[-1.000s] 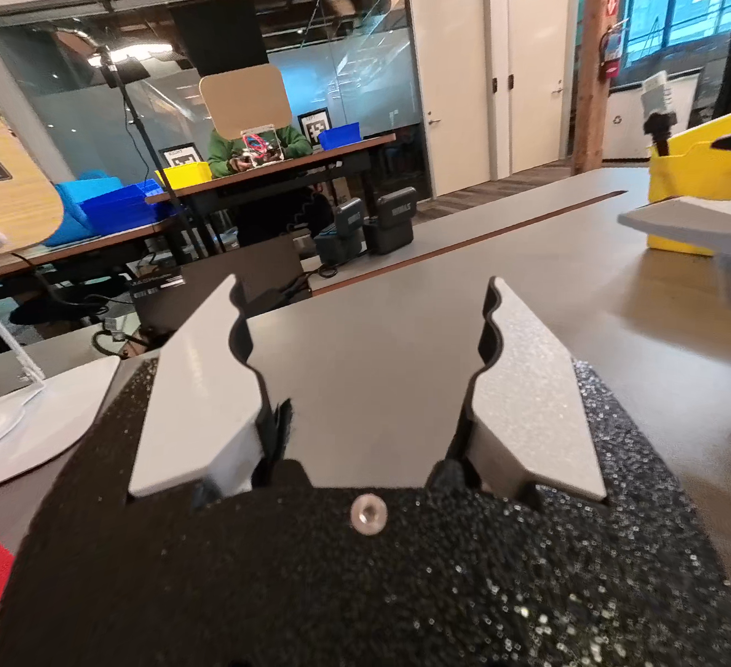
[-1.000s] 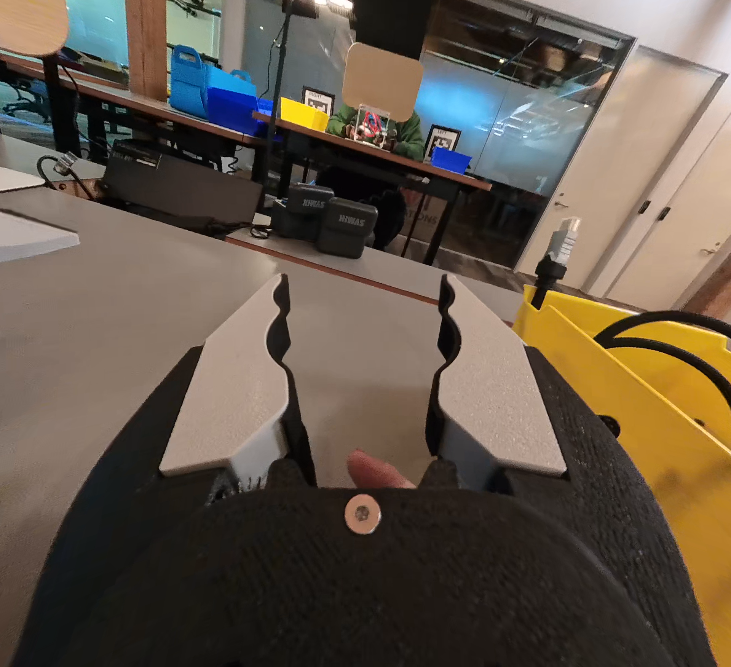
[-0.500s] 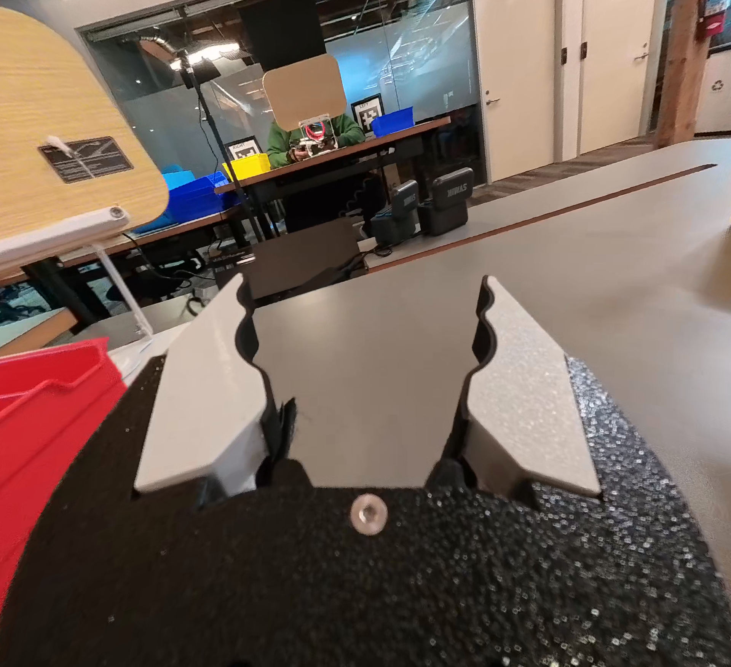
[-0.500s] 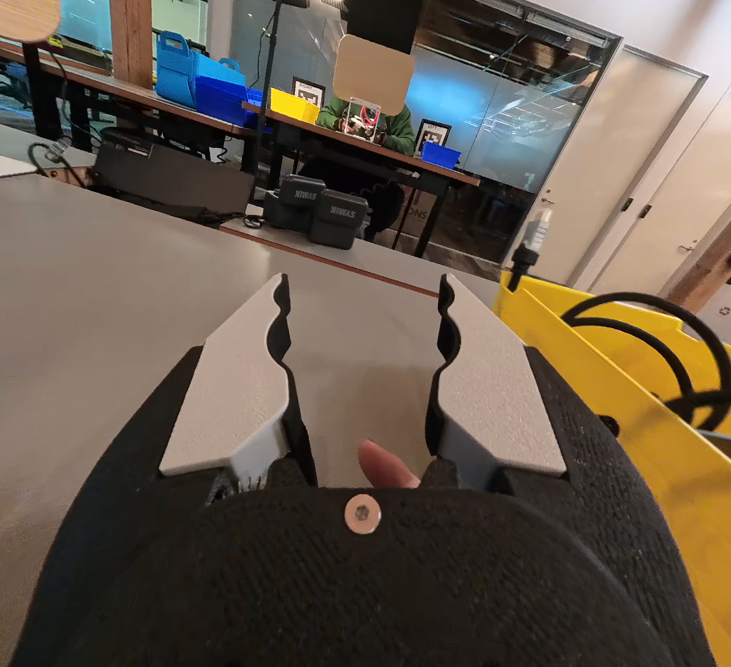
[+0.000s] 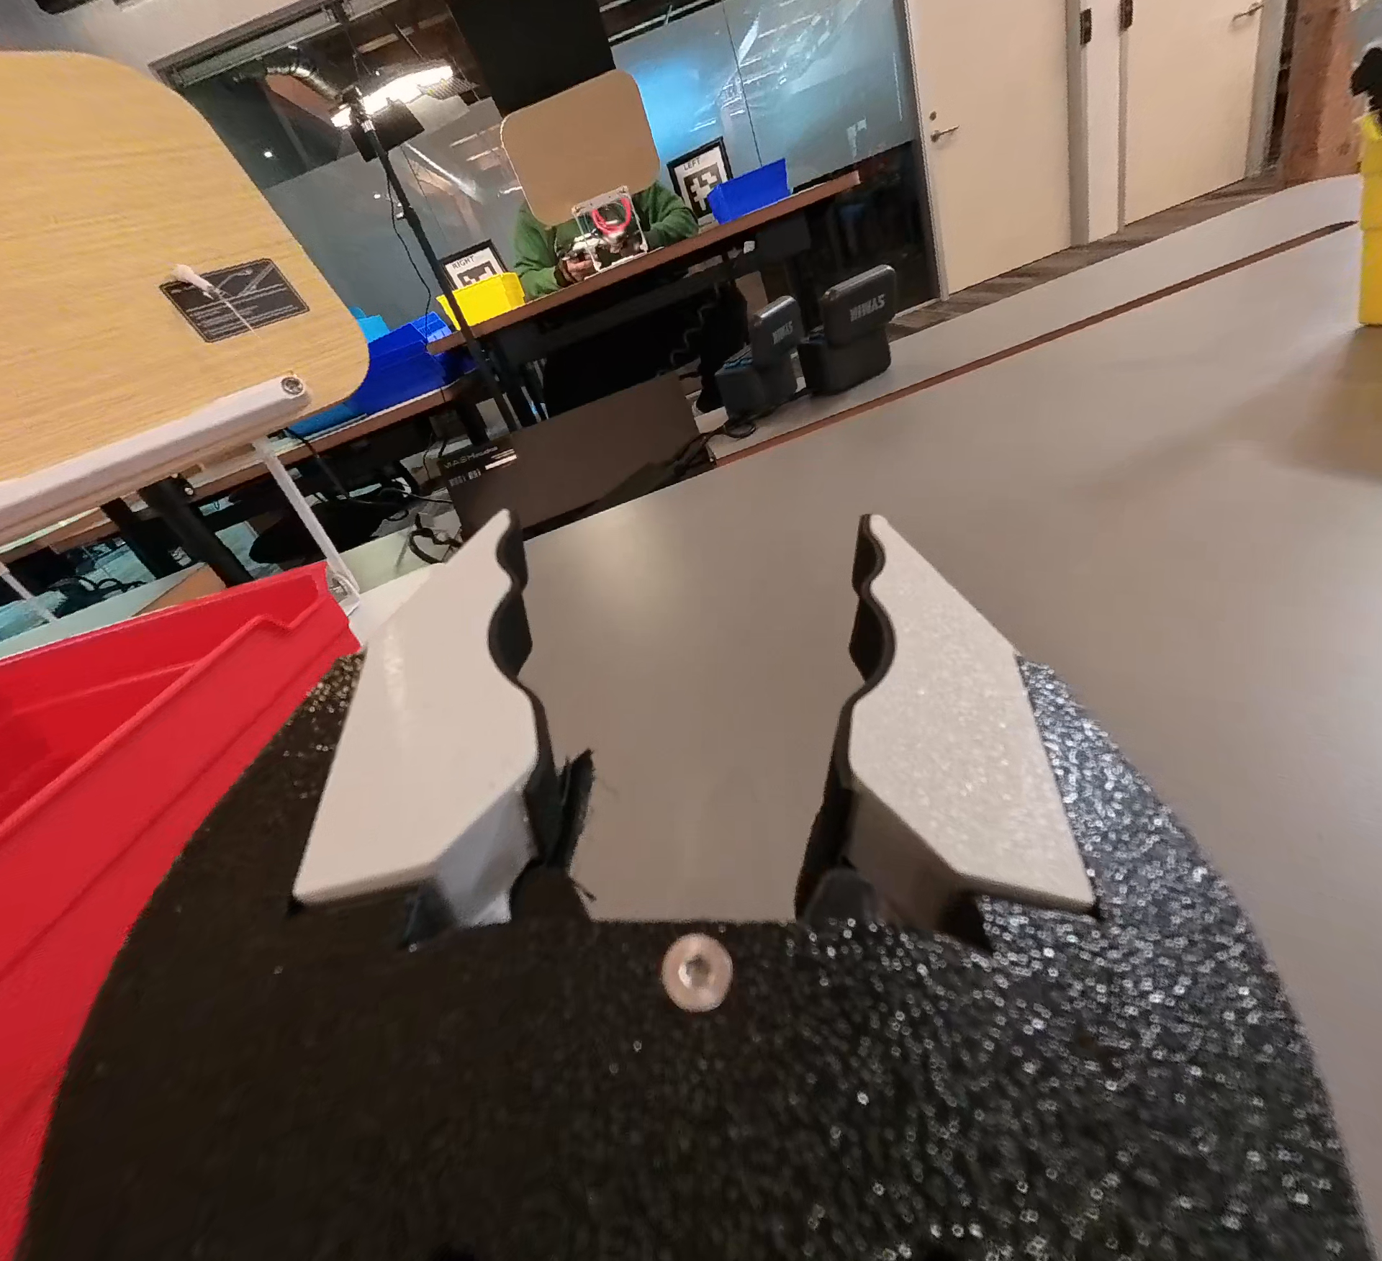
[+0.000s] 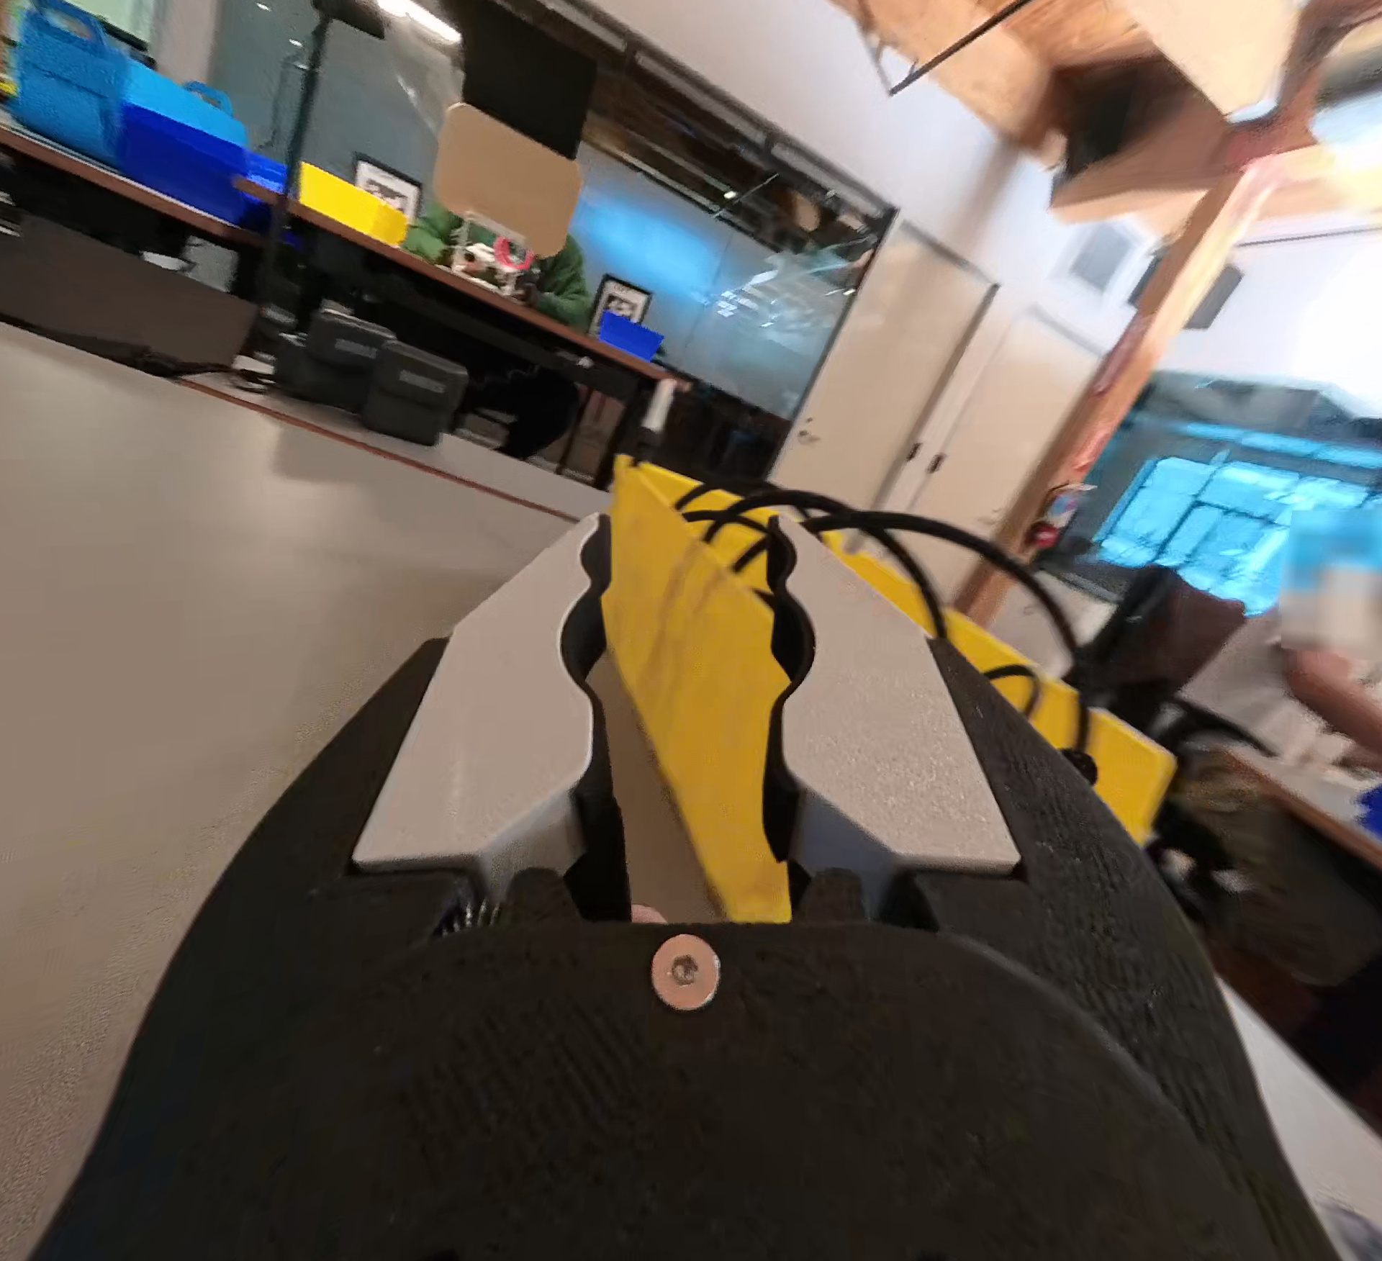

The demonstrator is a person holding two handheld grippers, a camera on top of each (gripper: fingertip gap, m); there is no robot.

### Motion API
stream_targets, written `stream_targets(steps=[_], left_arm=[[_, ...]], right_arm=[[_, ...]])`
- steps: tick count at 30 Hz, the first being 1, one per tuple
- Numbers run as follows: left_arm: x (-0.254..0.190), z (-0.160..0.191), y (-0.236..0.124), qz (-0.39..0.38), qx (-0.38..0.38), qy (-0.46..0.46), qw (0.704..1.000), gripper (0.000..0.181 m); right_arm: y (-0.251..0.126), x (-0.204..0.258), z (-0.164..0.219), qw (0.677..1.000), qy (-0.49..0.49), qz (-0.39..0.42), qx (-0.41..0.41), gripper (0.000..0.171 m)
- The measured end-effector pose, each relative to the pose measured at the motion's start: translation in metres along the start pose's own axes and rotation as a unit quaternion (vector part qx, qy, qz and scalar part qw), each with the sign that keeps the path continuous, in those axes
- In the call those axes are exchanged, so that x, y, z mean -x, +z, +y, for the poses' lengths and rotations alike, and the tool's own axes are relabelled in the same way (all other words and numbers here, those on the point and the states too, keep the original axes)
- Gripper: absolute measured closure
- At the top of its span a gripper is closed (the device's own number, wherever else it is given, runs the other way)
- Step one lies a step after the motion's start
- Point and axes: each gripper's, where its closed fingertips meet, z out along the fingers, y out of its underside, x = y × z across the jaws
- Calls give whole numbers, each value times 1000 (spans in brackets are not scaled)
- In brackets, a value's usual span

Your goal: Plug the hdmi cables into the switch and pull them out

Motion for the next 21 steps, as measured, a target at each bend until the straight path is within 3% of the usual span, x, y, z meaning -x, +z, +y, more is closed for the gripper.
stream_targets(steps=[4, 10, 15, 21], left_arm=[[-3, 3, 3, 7, 11, 9, 1000, 98], [-10, 4, 3, 21, 15, 23, 999, 102], [-17, 5, 5, 37, 18, 26, 999, 106], [-24, 6, 6, 46, 20, 49, 998, 109]], right_arm=[[0, -57, 8, 995, -58, 86, 2, 130], [-4, -149, 52, 979, -33, 189, 71, 130], [-3, -190, 105, 966, 35, 165, 199, 124], [0, -226, 145, 949, 113, 172, 238, 123]])
